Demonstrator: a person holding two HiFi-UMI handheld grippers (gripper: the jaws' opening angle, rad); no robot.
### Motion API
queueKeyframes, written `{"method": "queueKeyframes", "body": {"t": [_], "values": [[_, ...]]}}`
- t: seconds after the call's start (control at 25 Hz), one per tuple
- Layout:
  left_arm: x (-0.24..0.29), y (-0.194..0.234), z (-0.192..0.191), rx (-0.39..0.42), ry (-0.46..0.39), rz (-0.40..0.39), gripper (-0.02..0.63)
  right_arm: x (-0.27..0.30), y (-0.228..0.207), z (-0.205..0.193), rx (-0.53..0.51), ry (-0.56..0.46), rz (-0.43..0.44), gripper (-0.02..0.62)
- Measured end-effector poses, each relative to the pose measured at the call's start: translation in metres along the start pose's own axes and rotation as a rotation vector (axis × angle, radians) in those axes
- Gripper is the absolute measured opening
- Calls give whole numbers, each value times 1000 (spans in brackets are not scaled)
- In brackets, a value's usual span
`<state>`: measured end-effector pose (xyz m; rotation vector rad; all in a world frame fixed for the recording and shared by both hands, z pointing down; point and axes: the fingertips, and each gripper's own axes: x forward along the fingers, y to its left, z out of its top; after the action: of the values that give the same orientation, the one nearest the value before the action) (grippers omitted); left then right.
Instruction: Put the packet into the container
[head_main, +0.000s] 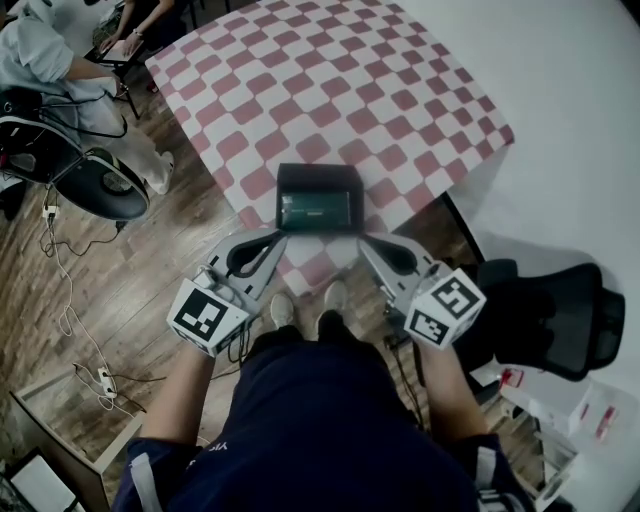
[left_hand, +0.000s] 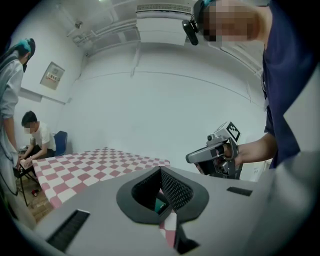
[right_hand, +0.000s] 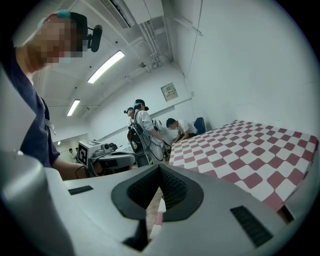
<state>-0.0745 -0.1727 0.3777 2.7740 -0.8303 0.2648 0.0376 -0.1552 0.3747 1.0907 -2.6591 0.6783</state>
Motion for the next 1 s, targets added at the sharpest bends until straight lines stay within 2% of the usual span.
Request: {"method": "queueKeyframes", "body": {"t": [0.56,1.0], "values": [[4,-9,-2,4,9,-26,25,-2,4,0,-18,-13,23,15],[3,-5,-14,-23,40,-15,25,-4,0,-15,-23,22,19,15]]}}
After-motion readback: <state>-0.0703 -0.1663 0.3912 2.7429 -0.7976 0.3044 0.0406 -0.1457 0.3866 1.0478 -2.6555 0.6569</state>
